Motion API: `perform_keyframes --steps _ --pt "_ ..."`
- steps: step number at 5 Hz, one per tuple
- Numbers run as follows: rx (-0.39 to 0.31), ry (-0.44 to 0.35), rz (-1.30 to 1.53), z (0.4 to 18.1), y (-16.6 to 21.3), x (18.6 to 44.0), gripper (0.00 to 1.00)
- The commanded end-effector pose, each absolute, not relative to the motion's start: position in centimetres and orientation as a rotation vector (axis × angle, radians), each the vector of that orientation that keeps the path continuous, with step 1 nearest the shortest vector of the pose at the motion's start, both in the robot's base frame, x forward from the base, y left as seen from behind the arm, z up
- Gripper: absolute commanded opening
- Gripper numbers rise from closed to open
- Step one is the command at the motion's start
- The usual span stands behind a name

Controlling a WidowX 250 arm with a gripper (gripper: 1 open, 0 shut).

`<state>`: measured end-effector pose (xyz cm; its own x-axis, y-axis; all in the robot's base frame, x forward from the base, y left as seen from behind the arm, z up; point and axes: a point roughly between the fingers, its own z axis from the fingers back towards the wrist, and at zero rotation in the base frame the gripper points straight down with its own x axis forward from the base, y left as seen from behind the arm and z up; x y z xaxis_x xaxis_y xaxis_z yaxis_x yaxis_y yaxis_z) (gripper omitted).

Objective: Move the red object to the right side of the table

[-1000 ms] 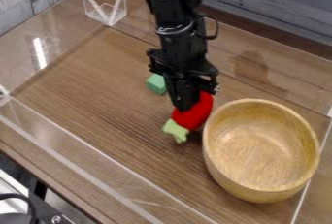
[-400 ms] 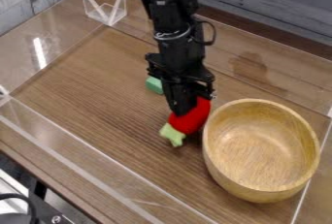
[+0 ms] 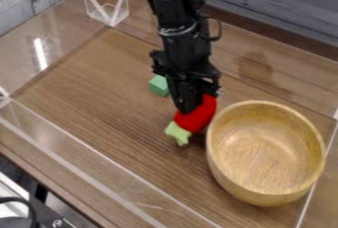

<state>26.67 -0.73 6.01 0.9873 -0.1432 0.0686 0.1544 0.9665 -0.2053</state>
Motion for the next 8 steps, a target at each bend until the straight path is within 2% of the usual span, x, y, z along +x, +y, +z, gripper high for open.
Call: perform_keyframes --steps 1,3,8 --pt "-0.203 -0.087 -0.159 6.7 -0.5 27.2 0.00" --pt "-0.209 -0.105 -0.151 7.3 -1.3 29.0 0.00" --pt "-0.181 -0.092 -0.150 5.4 -1.9 30.8 0.00"
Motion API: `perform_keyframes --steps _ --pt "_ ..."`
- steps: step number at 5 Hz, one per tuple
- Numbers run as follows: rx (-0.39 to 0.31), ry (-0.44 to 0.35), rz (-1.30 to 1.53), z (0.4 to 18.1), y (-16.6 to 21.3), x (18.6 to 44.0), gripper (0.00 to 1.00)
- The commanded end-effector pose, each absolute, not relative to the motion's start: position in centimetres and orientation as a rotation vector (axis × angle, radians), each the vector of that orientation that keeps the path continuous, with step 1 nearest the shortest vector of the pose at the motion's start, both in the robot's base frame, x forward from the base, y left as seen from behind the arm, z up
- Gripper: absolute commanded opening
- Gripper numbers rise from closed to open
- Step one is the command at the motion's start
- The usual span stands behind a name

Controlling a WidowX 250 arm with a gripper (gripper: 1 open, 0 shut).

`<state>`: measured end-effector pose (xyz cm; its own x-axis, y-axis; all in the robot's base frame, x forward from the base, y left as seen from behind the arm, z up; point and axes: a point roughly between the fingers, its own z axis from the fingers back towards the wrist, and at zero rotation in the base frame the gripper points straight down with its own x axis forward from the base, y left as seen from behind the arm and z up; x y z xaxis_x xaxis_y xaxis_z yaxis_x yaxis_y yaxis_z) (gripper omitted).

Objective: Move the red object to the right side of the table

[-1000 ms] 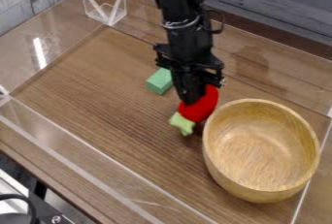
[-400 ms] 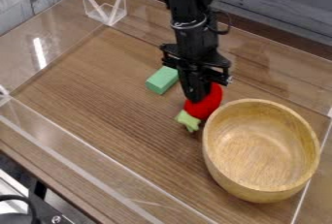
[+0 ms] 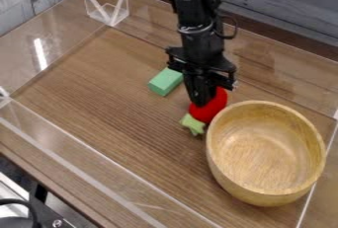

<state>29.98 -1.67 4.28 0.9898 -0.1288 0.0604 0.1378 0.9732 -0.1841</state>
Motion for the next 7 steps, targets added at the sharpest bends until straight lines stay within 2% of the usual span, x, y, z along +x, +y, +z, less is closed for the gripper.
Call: perform_keyframes --steps 1,7 --pt "-0.176 -0.087 -0.153 5.01 -1.84 30.78 0.00" --pt "-0.163 -0.072 -0.169 4.05 -1.80 30.75 0.00"
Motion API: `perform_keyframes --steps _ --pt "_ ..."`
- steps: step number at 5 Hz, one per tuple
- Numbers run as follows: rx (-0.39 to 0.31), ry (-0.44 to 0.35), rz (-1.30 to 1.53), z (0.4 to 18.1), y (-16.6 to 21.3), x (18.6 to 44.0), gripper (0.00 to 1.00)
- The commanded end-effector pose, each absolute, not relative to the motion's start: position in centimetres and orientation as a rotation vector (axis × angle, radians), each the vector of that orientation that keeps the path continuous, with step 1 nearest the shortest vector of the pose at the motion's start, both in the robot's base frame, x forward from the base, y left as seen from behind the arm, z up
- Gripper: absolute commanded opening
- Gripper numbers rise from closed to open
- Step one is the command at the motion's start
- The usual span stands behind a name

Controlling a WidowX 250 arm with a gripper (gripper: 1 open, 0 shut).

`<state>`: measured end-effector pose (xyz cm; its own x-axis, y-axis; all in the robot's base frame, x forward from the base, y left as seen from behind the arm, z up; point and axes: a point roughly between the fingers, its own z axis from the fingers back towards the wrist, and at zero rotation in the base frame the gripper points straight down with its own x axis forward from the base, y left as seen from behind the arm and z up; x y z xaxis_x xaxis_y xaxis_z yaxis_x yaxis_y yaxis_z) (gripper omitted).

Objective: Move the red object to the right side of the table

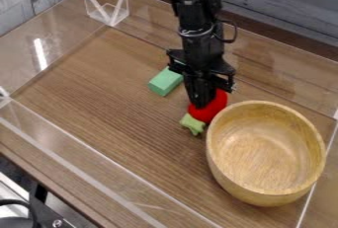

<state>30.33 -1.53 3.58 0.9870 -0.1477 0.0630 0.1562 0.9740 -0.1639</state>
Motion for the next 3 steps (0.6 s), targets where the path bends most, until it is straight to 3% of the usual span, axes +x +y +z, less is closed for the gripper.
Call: perform_keyframes --steps 1,3 --pt "-0.162 -0.070 -0.172 4.02 -1.82 30.74 0.00" --pt "-0.160 -0.069 -0.178 3.93 -1.86 30.73 0.00"
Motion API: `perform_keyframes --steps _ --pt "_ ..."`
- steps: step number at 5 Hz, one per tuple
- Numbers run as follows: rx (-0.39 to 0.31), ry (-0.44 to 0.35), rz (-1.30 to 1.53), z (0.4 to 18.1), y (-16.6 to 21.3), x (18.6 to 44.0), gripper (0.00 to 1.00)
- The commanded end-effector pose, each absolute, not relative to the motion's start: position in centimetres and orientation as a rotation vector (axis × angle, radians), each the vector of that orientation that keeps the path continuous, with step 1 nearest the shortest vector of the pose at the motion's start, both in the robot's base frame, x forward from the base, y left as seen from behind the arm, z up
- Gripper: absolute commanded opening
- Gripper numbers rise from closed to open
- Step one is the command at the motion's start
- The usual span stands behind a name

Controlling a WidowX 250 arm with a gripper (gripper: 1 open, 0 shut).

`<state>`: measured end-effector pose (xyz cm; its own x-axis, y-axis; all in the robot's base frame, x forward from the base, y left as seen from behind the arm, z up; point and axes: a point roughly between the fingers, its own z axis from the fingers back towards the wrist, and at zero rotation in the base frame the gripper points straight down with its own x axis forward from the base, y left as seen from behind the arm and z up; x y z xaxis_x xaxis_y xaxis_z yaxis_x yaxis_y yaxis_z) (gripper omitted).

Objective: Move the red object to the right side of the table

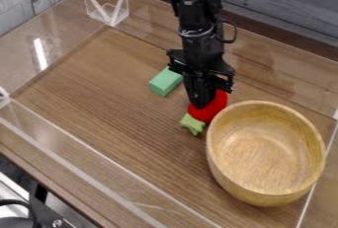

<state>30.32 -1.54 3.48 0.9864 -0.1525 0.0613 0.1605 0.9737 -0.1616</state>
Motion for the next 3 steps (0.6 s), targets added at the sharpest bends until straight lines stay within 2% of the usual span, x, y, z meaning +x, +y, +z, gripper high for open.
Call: perform_keyframes --steps 1,3 --pt "-0.159 -0.068 -0.182 3.87 -1.88 30.71 0.00" --pt "-0.157 -0.067 -0.188 3.81 -1.93 30.70 0.00"
